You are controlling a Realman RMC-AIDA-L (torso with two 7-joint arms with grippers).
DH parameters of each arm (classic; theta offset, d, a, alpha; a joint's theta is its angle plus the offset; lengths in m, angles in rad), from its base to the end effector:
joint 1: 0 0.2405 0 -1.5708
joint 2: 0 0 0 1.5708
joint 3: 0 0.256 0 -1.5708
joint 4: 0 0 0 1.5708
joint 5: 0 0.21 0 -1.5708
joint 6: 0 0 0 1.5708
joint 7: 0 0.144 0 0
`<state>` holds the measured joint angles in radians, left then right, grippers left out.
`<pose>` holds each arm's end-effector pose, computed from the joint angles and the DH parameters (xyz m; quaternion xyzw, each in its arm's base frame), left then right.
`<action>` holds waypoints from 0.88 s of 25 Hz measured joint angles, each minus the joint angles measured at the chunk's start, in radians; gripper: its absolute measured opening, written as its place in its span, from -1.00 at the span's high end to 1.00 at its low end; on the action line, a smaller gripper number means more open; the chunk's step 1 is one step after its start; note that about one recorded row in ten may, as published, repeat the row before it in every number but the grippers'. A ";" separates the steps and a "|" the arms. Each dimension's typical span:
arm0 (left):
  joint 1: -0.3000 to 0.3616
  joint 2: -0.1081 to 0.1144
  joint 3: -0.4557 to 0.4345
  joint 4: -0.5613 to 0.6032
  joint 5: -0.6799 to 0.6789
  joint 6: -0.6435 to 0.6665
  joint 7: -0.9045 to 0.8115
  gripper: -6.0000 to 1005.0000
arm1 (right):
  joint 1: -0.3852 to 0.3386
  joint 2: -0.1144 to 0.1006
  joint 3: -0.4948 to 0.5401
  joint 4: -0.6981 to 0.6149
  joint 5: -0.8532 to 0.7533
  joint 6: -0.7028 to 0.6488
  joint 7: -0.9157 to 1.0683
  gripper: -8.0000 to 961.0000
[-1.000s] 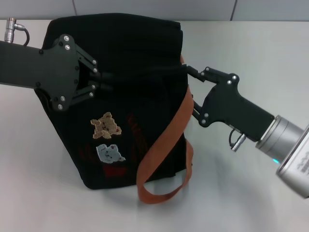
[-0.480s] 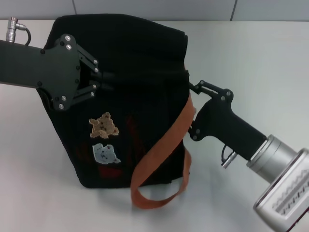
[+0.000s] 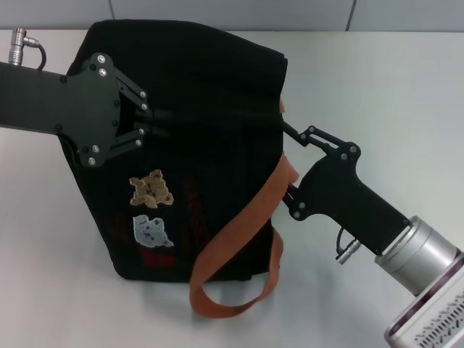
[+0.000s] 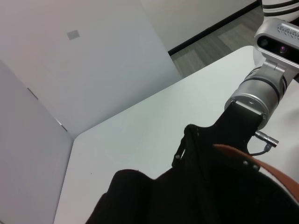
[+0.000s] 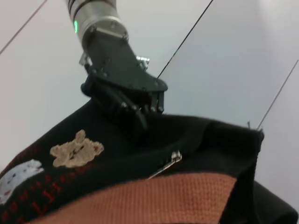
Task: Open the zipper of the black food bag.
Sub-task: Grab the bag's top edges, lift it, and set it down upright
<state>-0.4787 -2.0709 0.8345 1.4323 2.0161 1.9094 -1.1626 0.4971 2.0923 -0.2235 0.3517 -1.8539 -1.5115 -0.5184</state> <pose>-0.1769 0.3119 0.0894 -0.9618 0.2251 -0.0914 0.1263 0.2270 0.2478 -0.1044 -0.8216 -0.1620 0.3135 0.4476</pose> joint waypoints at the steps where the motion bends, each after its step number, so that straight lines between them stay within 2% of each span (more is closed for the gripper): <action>1: 0.000 0.000 0.000 -0.004 -0.001 0.000 0.000 0.85 | -0.002 0.000 0.001 0.000 0.000 -0.006 0.002 0.18; 19: -0.001 -0.001 0.023 -0.009 -0.012 0.000 0.000 0.85 | 0.001 0.000 0.016 -0.001 0.003 -0.007 0.020 0.24; 22: -0.002 -0.001 0.023 -0.009 -0.012 0.000 0.000 0.85 | 0.002 0.000 0.016 -0.001 0.002 0.001 0.020 0.32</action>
<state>-0.4809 -2.0724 0.8576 1.4235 2.0038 1.9096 -1.1622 0.4989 2.0922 -0.2071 0.3503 -1.8517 -1.5105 -0.4986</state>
